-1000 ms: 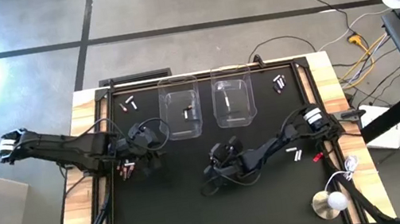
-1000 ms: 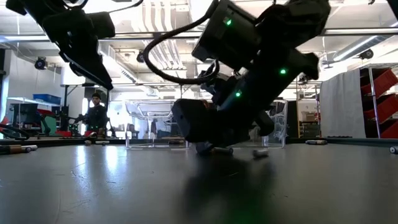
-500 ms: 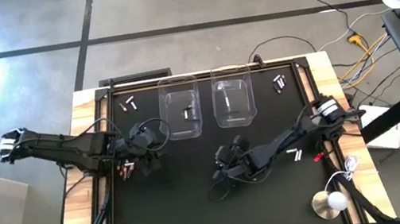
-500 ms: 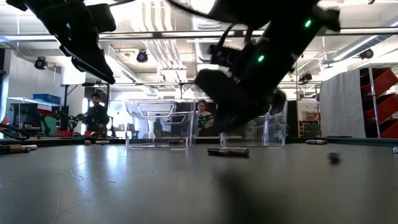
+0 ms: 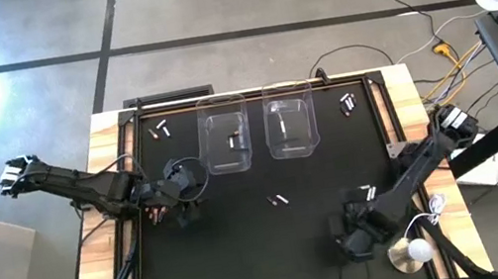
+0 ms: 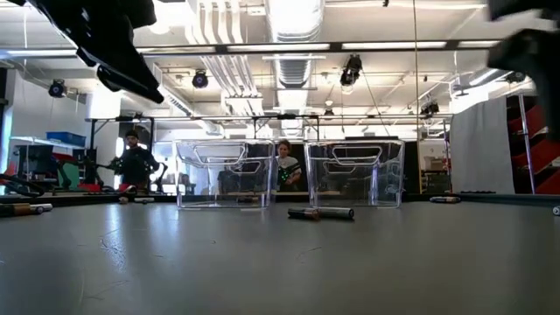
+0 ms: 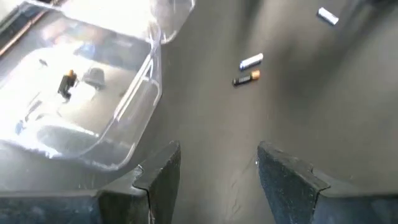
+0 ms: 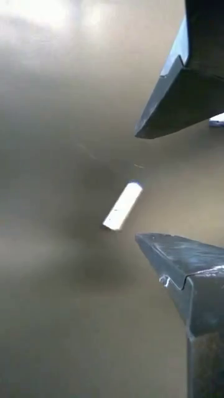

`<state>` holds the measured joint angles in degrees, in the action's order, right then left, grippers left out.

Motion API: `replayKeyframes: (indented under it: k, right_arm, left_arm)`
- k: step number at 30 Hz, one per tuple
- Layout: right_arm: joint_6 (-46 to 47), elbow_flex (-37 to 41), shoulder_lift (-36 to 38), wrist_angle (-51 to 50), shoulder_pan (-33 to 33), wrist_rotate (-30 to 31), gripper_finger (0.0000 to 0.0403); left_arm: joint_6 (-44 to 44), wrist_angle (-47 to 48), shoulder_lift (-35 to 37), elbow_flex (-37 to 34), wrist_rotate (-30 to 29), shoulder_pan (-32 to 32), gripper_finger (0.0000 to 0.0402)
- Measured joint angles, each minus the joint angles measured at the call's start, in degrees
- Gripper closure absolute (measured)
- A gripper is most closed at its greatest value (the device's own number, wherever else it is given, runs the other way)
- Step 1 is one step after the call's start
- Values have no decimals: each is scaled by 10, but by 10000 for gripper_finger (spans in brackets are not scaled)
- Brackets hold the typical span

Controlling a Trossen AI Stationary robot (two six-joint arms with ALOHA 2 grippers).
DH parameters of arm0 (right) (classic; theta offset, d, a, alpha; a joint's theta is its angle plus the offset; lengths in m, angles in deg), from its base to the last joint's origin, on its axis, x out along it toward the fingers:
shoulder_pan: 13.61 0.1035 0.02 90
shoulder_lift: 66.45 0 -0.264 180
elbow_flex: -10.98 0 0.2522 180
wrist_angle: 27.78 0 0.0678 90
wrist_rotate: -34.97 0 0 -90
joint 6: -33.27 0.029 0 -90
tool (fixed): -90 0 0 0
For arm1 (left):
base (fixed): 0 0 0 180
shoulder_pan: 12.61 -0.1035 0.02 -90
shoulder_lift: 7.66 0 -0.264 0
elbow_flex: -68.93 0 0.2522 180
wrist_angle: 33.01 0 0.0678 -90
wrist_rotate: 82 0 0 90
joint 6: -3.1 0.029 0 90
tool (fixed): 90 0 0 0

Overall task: Sort batteries
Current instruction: Put the white battery into the right transparent bin

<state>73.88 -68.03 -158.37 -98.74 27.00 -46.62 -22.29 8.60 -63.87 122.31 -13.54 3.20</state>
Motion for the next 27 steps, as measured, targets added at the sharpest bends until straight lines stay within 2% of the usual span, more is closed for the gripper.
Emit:
replayKeyframes:
  k: [5, 15, 27]
  right_arm:
    - [-56, 46, -24, 43, 46, -63, 168]
    - [-82, 73, -65, 82, 52, -59, 206]
    - [-76, 73, -66, 105, 52, -65, 327]
  left_arm:
    - [-9, -8, 0, 0, 0, 3, 212]
    - [-28, -5, 0, 0, 0, 9, 212]
    - [-27, -4, 0, 0, -4, 9, 212]
